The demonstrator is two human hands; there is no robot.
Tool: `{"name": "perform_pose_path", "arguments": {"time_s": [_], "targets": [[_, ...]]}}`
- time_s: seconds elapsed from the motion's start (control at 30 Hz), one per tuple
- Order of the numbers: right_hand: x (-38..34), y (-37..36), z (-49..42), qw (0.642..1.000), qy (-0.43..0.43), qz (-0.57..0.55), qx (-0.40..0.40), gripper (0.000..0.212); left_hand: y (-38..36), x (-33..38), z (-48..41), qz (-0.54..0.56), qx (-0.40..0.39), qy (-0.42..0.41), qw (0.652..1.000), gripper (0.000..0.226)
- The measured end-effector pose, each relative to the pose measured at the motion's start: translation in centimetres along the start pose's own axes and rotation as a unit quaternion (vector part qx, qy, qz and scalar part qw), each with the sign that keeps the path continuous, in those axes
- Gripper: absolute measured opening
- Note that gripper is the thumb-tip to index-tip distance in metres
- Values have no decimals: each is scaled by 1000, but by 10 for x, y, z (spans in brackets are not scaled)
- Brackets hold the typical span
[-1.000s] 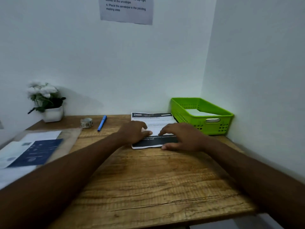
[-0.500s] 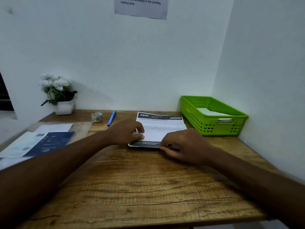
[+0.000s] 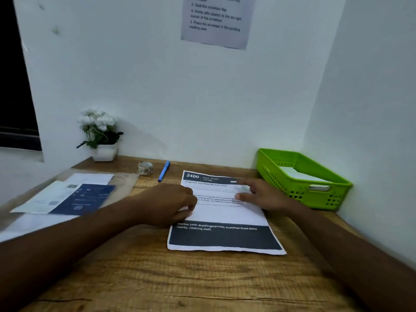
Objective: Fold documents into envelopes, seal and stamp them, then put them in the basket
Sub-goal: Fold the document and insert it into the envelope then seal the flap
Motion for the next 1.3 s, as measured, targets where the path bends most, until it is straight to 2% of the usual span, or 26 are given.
{"name": "perform_pose_path", "arguments": {"time_s": [0.07,0.2,0.3,0.4,0.47,0.53,0.63,0.77,0.87,1.07,1.13,1.27,1.3], "targets": [[10,-3,-14,999,-32,-28,-7,27,5,-4,-1,19,-20,12,1000,21],[41,-3,-42,999,-49,-12,-12,93,8,-27,-13,58,-24,84,995,20],[33,7,-45,994,-109,14,13,121,3,-48,-27,117,-1,163,980,25],[28,12,-41,990,-140,23,17,121,-9,-68,-38,207,32,251,945,32],[29,9,-41,988,-146,16,41,121,-18,-78,-44,265,64,295,916,46],[32,4,-42,987,-140,-41,67,126,-26,-79,-45,290,76,323,898,64],[42,-1,-44,982,-122,-108,100,136,-30,-76,-47,298,107,336,887,67],[46,-3,-47,980,-91,-97,149,126,-30,-77,-43,342,144,351,860,76],[52,-7,-49,980,-78,-101,152,118,-33,-80,-38,368,147,363,843,82],[54,-9,-47,981,-59,-98,159,100,-32,-75,-36,373,162,355,842,87],[56,-9,-46,984,-49,-99,142,91,-32,-76,-35,362,168,341,851,74],[47,-1,-34,989,-34,-129,70,59,-31,-77,-34,272,145,283,908,25],[42,1,-30,989,-31,-136,40,46,-31,-77,-33,262,139,267,917,21]]}}
Point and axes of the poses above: each hand's wrist, its own z-axis away from the middle knuckle, its own y-axis out of the back of the hand, x = y × z, the point moved 3 cm from there along -z, towards the middle knuckle, and after that the axes turned 2 degrees about -y, right-handed, at the moved point
